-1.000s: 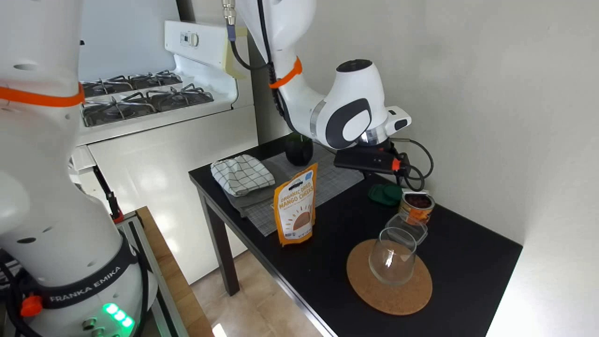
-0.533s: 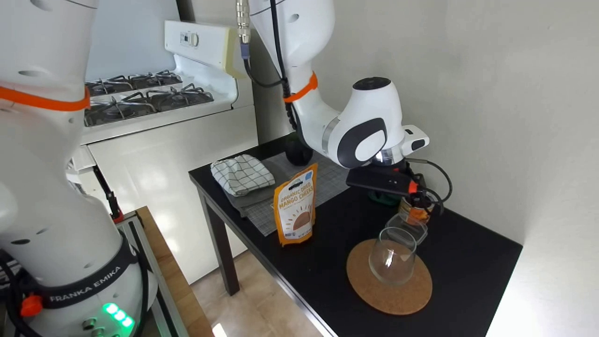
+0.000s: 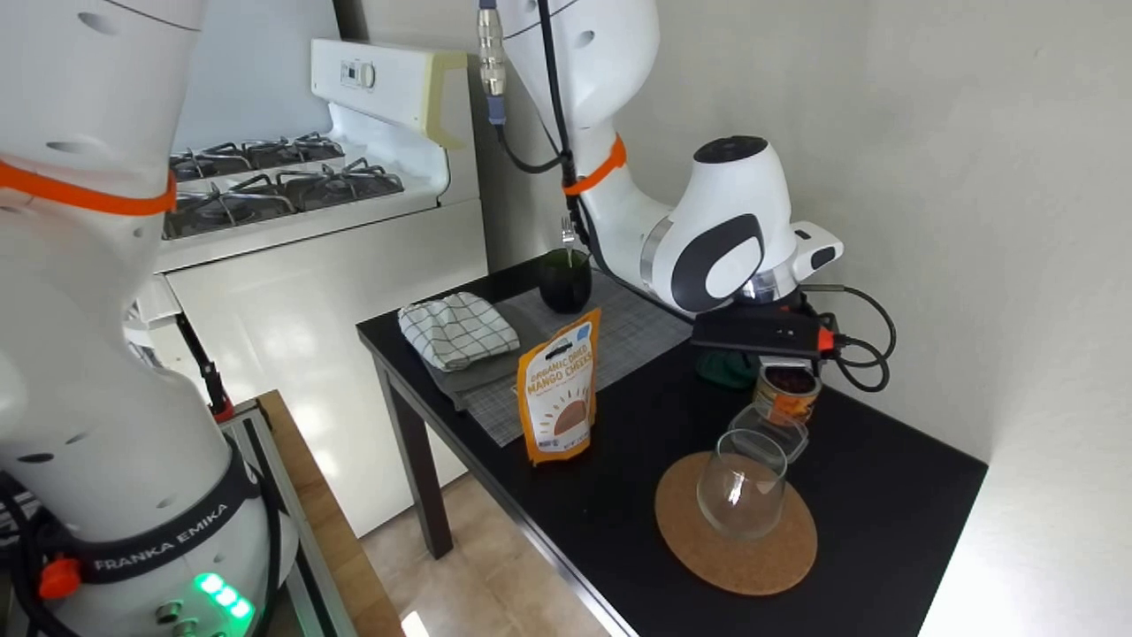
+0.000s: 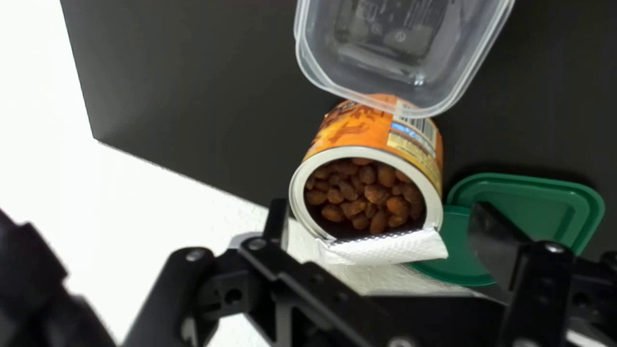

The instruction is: Move the can to the left

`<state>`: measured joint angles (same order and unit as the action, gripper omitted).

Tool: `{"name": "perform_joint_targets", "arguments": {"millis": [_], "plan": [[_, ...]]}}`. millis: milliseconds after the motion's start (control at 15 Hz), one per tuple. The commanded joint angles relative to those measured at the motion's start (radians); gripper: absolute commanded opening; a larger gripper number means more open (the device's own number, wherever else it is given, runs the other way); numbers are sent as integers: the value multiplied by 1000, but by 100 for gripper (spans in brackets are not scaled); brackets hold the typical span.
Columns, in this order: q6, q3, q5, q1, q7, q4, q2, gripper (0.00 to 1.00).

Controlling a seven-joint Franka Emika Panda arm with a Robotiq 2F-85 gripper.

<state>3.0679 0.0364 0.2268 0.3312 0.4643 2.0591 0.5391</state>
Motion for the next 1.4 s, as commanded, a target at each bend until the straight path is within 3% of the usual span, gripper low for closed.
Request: {"name": "perform_joint_targets", "arguments": {"millis": [0,133,200,533,867,1133,1333], "plan": [[1,-56,13,48,45,-66,59,91],[-1,-85,13,66,66,-83,77,87],[-4,-103,12,78,76,-92,87,80],[-16,-162,9,116,113,-121,125,79],[-46,-190,-13,130,104,-102,108,33],[-94,-193,-38,128,92,-62,69,3],[-120,-184,-46,111,87,-43,37,2]]}}
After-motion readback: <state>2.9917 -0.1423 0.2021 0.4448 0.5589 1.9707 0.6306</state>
